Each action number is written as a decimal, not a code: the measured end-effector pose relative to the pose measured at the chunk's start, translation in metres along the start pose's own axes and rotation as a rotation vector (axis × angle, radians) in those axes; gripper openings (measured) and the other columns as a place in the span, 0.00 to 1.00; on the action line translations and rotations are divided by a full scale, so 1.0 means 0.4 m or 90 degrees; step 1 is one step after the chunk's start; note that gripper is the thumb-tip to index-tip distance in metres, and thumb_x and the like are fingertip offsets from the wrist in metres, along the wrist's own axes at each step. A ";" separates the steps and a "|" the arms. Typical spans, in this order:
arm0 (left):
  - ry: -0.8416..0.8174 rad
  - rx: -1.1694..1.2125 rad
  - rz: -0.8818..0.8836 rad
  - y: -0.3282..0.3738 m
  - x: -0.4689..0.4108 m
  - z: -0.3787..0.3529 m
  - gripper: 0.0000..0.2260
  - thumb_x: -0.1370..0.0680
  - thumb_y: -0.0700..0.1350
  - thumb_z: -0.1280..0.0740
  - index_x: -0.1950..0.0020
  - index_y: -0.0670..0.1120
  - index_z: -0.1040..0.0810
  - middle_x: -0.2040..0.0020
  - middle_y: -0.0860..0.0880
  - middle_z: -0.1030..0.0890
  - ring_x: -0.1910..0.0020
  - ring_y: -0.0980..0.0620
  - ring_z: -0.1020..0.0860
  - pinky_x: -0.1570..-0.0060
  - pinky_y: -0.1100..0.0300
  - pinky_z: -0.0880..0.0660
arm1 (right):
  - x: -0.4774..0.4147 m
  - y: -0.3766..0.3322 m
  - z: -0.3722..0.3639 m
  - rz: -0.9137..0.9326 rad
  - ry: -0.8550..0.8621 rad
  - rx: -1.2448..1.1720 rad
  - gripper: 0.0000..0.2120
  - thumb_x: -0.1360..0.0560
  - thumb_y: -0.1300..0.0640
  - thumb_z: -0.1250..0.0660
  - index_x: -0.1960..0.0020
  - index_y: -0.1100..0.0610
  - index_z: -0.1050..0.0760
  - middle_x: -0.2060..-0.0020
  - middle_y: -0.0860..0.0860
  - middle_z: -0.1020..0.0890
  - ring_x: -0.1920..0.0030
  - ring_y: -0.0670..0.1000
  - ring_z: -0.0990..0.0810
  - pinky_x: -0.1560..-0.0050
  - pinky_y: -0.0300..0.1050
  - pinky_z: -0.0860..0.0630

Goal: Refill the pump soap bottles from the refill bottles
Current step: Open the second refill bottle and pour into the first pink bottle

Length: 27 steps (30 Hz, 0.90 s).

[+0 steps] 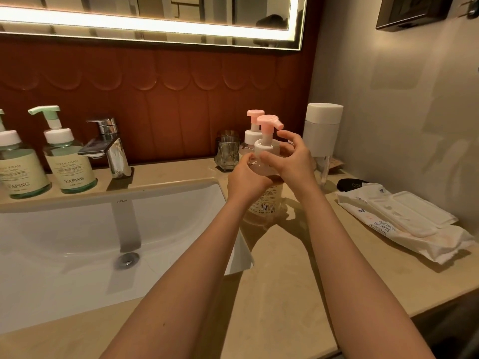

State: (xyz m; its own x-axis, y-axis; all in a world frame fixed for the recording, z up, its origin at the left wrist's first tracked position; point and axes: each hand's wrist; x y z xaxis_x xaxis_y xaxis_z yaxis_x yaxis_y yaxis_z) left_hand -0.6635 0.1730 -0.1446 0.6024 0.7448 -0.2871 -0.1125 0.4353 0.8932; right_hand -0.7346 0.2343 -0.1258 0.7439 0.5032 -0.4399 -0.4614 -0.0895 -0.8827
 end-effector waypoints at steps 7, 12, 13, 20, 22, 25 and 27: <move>0.015 0.007 -0.017 -0.008 0.004 -0.009 0.32 0.32 0.47 0.25 0.32 0.49 0.34 0.36 0.49 0.25 0.39 0.49 0.27 0.44 0.53 0.27 | -0.008 -0.001 -0.007 -0.009 0.037 0.077 0.31 0.35 0.49 0.24 0.37 0.54 0.29 0.40 0.51 0.24 0.43 0.50 0.25 0.50 0.44 0.23; 0.013 -0.002 -0.008 -0.005 0.000 -0.013 0.31 0.30 0.47 0.26 0.31 0.49 0.35 0.35 0.48 0.26 0.38 0.47 0.27 0.42 0.52 0.27 | -0.001 -0.004 -0.010 -0.021 0.000 0.025 0.31 0.31 0.56 0.27 0.32 0.55 0.37 0.36 0.52 0.27 0.44 0.49 0.25 0.51 0.45 0.23; 0.013 -0.006 -0.009 -0.004 0.000 -0.013 0.30 0.29 0.46 0.27 0.31 0.49 0.35 0.35 0.48 0.26 0.38 0.47 0.27 0.42 0.51 0.27 | 0.002 -0.004 -0.015 -0.028 -0.016 0.020 0.32 0.31 0.56 0.27 0.33 0.55 0.38 0.36 0.53 0.28 0.44 0.49 0.26 0.49 0.45 0.23; -0.094 0.067 -0.004 0.004 -0.003 0.002 0.36 0.29 0.41 0.27 0.27 0.47 0.44 0.31 0.47 0.32 0.34 0.47 0.31 0.40 0.53 0.31 | 0.002 -0.013 -0.005 -0.057 0.001 -0.031 0.27 0.30 0.57 0.28 0.34 0.56 0.31 0.38 0.54 0.25 0.42 0.52 0.26 0.49 0.46 0.24; -0.169 0.114 -0.002 0.011 -0.005 0.017 0.38 0.27 0.41 0.30 0.25 0.48 0.51 0.30 0.47 0.35 0.34 0.50 0.33 0.39 0.54 0.34 | -0.003 -0.010 -0.002 -0.070 -0.020 -0.055 0.25 0.28 0.58 0.30 0.33 0.56 0.32 0.38 0.54 0.25 0.41 0.53 0.25 0.49 0.45 0.24; -0.171 0.182 -0.020 0.033 -0.018 0.046 0.32 0.23 0.50 0.36 0.25 0.47 0.49 0.33 0.46 0.33 0.41 0.53 0.31 0.44 0.58 0.33 | -0.004 -0.016 0.002 -0.068 -0.050 -0.084 0.23 0.26 0.51 0.37 0.32 0.55 0.33 0.40 0.51 0.26 0.44 0.50 0.27 0.56 0.37 0.29; -0.154 0.170 -0.038 0.049 -0.035 0.058 0.29 0.24 0.52 0.39 0.26 0.45 0.43 0.35 0.46 0.31 0.45 0.55 0.29 0.50 0.61 0.32 | -0.006 -0.021 0.010 -0.082 -0.069 -0.105 0.25 0.27 0.48 0.42 0.31 0.54 0.34 0.41 0.50 0.28 0.44 0.48 0.29 0.57 0.36 0.32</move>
State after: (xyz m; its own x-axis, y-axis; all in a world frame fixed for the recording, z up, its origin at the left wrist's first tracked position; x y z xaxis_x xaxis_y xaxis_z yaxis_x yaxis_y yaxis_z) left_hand -0.6558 0.1594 -0.1150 0.7747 0.5673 -0.2794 0.1190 0.3032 0.9455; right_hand -0.7344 0.2374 -0.1167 0.7308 0.6082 -0.3101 -0.2746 -0.1540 -0.9492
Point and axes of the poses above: each hand's wrist, its own x-axis away from the middle knuckle, its own z-axis out of the back of the hand, y = z × x
